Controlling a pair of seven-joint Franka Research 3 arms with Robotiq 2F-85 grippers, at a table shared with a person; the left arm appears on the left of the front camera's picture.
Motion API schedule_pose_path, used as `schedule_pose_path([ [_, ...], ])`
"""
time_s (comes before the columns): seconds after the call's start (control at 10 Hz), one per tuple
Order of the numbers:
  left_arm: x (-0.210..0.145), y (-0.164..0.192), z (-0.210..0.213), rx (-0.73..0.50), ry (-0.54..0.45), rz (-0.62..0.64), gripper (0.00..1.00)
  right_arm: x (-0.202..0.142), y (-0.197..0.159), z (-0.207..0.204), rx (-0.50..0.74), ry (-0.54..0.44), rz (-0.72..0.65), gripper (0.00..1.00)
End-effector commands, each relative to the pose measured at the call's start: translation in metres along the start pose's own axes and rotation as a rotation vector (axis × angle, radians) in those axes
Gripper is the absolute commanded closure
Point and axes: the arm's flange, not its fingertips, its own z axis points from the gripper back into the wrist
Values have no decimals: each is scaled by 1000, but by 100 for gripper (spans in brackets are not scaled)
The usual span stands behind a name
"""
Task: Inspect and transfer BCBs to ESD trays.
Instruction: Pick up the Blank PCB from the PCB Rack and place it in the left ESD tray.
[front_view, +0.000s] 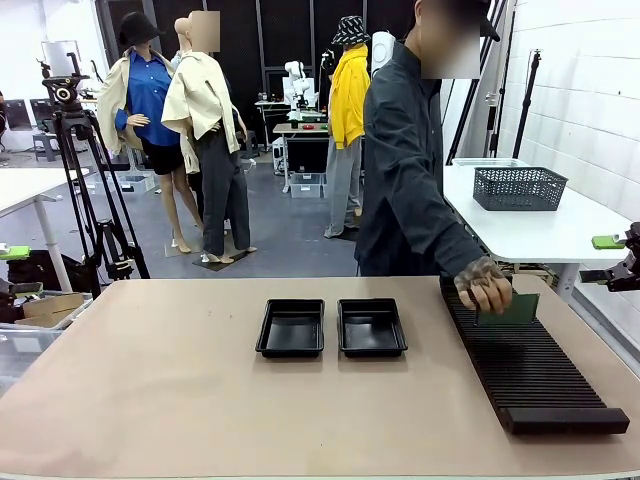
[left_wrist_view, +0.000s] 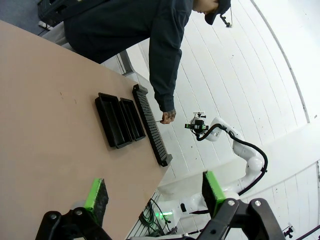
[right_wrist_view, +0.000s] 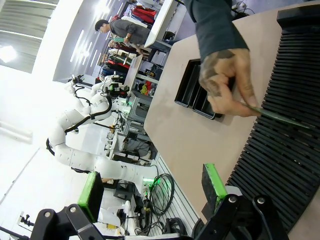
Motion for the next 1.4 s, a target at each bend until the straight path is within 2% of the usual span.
schedule_pose_path([
  [0.0,-1,-1,0,10,-2,8,0,-3,0,0,1,-1,-4,0],
  [1.3,-1,-1,0,10,-2,8,0,-3,0,0,1,-1,-4,0],
])
